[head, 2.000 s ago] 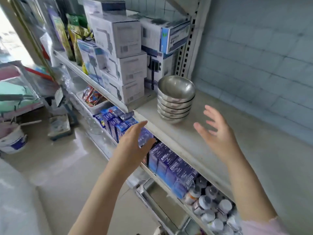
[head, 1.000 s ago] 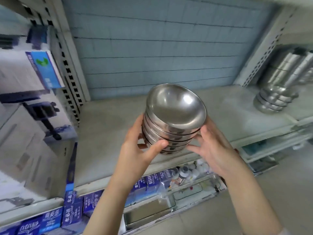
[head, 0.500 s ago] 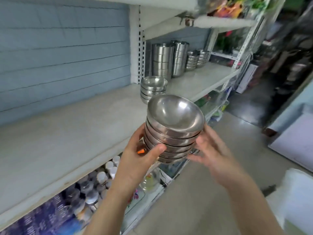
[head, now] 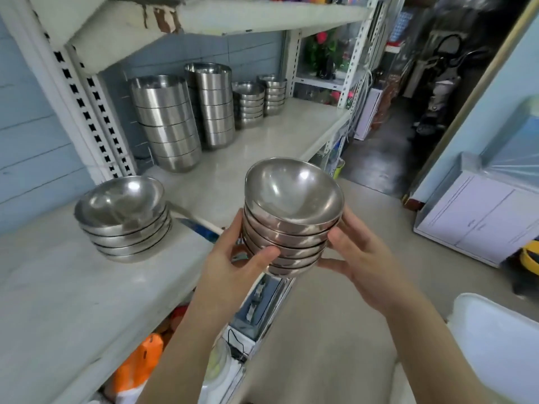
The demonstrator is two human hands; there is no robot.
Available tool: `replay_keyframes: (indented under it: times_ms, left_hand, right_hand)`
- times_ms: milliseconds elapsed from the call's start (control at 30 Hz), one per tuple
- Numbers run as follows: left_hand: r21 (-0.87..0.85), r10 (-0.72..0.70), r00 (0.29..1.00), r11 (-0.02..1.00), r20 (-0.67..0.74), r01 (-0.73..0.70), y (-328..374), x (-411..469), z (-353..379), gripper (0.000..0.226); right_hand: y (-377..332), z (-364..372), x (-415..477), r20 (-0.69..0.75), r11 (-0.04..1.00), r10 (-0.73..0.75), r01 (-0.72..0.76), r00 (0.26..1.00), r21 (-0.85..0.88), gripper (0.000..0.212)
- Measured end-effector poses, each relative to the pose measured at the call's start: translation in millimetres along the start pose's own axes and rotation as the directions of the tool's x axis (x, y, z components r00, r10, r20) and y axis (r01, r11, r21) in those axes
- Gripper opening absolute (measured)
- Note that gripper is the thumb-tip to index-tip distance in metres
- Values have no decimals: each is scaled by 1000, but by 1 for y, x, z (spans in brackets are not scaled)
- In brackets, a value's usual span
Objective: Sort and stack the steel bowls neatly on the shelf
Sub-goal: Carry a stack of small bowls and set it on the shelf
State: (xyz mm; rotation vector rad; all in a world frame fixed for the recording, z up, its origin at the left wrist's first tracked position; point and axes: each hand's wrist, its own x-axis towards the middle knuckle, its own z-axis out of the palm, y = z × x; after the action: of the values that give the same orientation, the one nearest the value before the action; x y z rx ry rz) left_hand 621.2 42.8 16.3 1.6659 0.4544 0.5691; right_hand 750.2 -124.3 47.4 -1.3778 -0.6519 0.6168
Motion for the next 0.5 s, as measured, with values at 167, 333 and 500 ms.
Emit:
replay_keyframes:
  times_ms: [167, 333, 500]
  left_hand:
    - [-25, 30, 991, 999, 128, -27, -4, 99, 52, 74]
    - [-24, 26, 969, 999, 246, -21, -15, 185, 128, 87]
    - [-45, 15, 977, 999, 213, -5, -22, 275, 204, 93]
  right_hand:
    - [9, -61, 60, -164, 1000, -11, 11, 986, 4, 105]
    - [11, -149, 114, -241, 999, -39, 47, 970, 24, 95]
    - [10, -244, 196, -163, 998, -69, 67, 984, -12, 92]
